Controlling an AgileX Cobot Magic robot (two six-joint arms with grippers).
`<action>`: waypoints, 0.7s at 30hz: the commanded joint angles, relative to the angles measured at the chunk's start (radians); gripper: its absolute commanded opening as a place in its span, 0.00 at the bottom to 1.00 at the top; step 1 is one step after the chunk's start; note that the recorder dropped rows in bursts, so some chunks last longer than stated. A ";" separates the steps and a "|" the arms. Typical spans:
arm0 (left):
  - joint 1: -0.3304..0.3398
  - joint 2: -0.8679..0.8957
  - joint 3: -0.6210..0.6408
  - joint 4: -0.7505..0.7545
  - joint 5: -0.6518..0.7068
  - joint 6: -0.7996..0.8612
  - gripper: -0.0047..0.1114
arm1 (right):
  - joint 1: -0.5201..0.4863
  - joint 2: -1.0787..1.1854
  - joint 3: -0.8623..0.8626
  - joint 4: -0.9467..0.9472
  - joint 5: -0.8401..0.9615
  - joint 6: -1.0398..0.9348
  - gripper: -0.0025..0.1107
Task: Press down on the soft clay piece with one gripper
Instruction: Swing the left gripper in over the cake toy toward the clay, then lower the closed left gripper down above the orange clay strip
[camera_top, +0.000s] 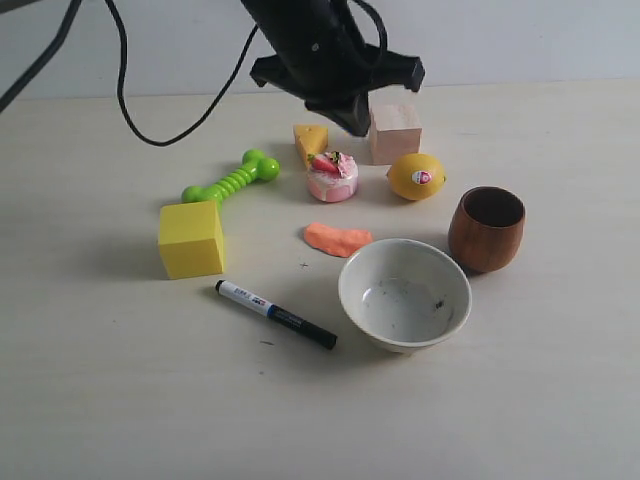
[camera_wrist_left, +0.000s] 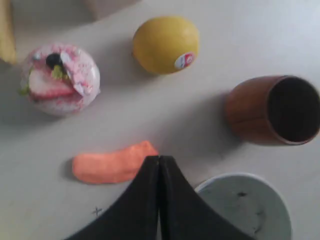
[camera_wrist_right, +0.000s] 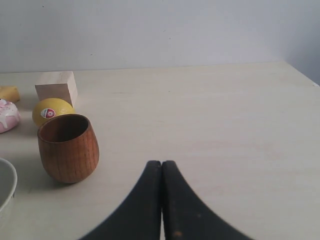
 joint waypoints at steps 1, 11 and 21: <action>-0.003 0.047 -0.005 0.031 0.065 -0.036 0.04 | -0.005 -0.007 0.004 -0.004 -0.007 -0.001 0.02; -0.003 0.073 -0.005 0.147 0.119 -0.083 0.04 | -0.005 -0.007 0.004 -0.004 -0.007 -0.001 0.02; -0.009 0.137 -0.005 0.129 0.140 -0.083 0.04 | -0.005 -0.007 0.004 -0.004 -0.007 -0.001 0.02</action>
